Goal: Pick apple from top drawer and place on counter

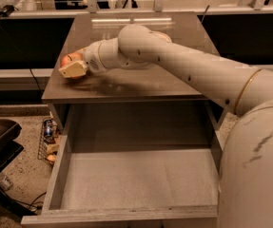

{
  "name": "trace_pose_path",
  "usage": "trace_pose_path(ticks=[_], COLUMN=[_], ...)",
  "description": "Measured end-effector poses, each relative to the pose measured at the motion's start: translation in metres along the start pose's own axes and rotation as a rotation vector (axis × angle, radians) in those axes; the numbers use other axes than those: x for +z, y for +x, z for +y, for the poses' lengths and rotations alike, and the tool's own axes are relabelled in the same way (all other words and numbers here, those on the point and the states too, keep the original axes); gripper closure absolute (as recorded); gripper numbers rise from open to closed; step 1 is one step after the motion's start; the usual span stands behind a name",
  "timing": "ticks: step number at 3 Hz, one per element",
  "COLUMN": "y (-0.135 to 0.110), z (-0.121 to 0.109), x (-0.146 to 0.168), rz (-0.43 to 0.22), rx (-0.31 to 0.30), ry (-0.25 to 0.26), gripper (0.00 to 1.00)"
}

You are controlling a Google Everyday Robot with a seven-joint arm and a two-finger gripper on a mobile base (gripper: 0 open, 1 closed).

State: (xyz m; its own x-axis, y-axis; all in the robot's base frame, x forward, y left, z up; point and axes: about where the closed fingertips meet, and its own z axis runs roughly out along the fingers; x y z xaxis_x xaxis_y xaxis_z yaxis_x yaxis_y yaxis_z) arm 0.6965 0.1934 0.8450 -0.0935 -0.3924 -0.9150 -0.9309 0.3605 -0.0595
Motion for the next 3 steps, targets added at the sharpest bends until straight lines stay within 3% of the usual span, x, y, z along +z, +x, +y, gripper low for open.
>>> trace_pose_path(ticks=[1, 3], y=[0.0003, 0.0000], z=[0.0019, 0.0033], x=[0.0019, 0.0032], rz=[0.001, 0.002], rx=[0.000, 0.000], ry=[-0.005, -0.008], gripper=[0.84, 0.37])
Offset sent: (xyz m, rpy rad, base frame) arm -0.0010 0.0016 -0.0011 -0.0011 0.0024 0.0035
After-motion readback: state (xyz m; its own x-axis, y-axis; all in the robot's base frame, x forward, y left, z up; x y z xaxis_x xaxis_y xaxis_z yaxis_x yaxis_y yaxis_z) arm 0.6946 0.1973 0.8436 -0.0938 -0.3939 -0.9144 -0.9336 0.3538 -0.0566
